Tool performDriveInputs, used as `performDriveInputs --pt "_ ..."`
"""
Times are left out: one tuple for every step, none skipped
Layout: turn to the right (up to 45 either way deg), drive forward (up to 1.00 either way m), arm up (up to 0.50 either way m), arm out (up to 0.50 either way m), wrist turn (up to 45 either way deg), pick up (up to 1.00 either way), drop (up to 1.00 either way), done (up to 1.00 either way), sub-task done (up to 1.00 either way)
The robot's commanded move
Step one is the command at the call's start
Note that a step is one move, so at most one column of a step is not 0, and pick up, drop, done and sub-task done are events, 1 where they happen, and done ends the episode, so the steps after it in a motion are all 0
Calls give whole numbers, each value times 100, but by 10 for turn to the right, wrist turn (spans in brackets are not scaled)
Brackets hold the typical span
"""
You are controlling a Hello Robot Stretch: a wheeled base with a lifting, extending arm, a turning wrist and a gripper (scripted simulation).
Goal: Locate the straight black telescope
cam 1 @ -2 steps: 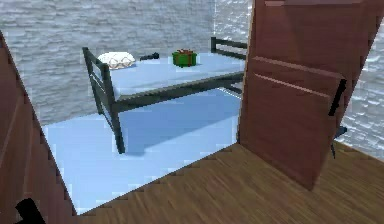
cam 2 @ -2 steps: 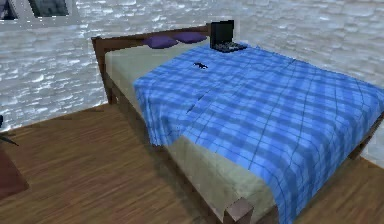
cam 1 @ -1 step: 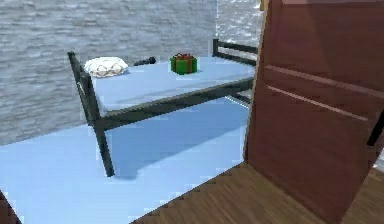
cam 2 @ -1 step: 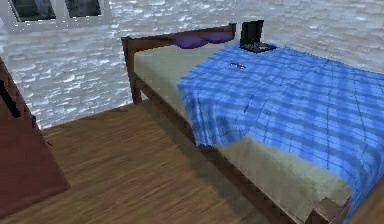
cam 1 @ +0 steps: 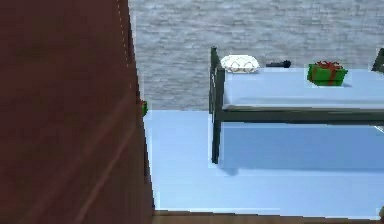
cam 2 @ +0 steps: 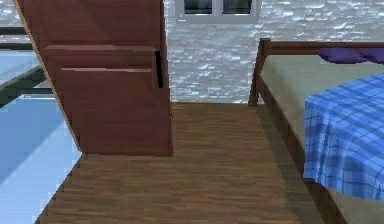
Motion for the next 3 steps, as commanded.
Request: performDriveInputs --pt "0 100 0 0 0 0 0 0 0" --pt "-120 0 0 0 0 0 0 0 0" --pt "0 20 0 0 0 0 0 0 0"
